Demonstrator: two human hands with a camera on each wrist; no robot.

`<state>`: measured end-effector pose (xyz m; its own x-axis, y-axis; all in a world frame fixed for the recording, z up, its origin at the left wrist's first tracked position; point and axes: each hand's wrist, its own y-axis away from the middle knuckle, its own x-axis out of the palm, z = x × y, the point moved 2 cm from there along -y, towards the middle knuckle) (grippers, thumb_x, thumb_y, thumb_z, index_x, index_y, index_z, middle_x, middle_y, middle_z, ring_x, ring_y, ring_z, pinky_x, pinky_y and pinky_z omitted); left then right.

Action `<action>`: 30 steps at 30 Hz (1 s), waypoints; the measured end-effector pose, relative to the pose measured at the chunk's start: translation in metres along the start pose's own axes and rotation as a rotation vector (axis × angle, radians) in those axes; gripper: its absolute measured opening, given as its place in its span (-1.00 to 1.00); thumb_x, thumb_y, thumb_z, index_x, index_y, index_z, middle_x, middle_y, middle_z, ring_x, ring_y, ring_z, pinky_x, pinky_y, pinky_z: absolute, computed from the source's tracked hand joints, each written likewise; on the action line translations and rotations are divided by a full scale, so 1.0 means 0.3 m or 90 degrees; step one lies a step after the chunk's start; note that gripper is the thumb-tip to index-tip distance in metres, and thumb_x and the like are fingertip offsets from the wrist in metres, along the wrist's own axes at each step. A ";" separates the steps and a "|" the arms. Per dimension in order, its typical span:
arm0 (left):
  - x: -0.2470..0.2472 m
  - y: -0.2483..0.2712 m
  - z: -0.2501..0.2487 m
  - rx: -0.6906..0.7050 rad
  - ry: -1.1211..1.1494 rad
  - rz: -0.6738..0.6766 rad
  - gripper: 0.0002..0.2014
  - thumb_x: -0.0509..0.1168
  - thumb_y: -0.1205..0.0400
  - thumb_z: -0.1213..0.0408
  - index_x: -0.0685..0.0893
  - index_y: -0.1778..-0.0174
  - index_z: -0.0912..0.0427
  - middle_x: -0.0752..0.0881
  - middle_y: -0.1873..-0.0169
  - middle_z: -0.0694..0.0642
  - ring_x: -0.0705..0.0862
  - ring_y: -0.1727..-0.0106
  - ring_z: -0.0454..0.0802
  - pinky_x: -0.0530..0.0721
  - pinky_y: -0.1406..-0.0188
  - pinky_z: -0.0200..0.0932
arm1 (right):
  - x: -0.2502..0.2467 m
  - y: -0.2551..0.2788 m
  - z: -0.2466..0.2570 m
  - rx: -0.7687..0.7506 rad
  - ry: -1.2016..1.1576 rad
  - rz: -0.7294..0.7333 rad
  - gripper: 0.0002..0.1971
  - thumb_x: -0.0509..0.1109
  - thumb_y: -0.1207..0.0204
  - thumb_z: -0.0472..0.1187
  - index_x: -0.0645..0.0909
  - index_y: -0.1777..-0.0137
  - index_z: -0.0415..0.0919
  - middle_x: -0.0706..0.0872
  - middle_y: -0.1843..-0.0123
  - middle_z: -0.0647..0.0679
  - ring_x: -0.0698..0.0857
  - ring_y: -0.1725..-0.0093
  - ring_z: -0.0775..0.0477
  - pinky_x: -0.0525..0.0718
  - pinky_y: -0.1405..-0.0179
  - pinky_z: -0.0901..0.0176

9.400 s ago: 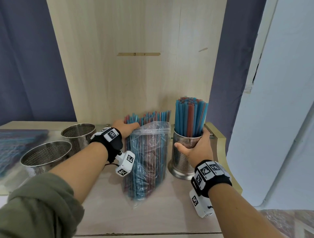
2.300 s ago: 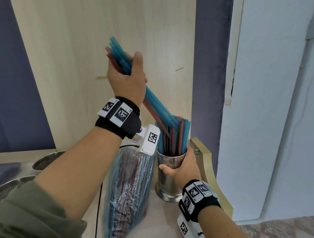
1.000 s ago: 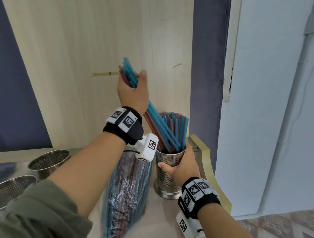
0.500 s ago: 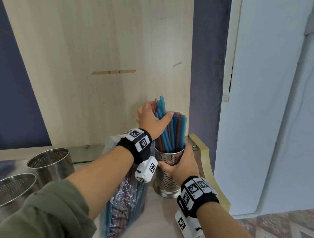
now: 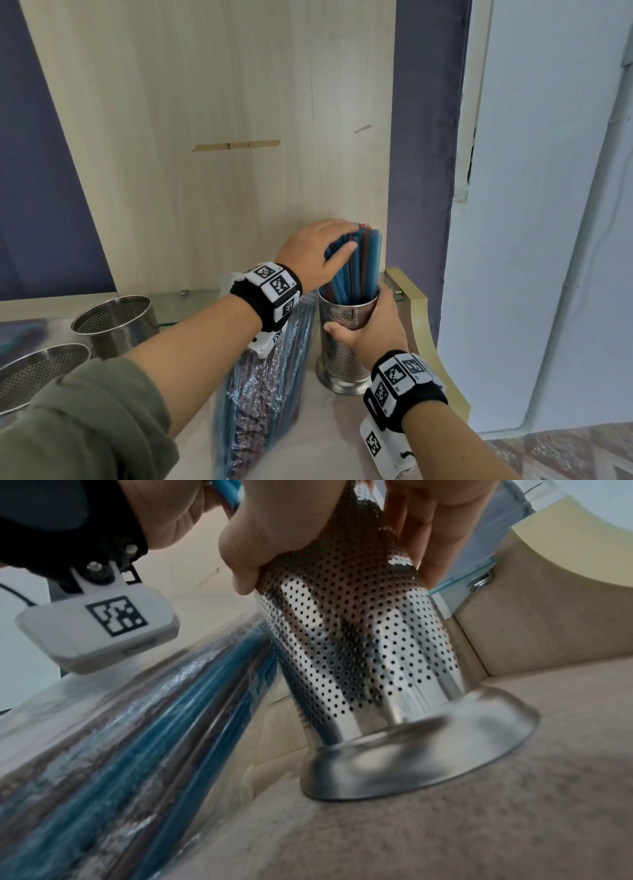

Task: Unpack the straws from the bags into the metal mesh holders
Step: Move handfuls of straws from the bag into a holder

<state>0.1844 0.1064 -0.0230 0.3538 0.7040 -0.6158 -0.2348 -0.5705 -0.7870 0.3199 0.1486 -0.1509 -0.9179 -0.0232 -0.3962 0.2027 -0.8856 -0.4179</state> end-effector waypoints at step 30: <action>-0.018 0.419 0.157 -0.630 -0.109 0.310 0.56 0.49 0.01 -0.54 -0.28 -0.68 0.12 0.09 -0.67 0.27 0.17 -0.64 0.34 0.22 -0.61 0.25 | -0.198 -0.003 -0.063 0.060 0.011 -0.017 0.08 0.79 -0.15 -0.08 0.20 -0.59 -0.07 0.58 -0.45 -0.03 0.59 -0.41 -0.12 0.58 -0.39 -0.03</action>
<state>0.1103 0.0507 -0.1204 0.2730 0.3183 -0.9078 0.5369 -0.8334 -0.1307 0.3808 0.1595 -0.1426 -0.9165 0.0078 -0.4000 0.1449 -0.9254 -0.3501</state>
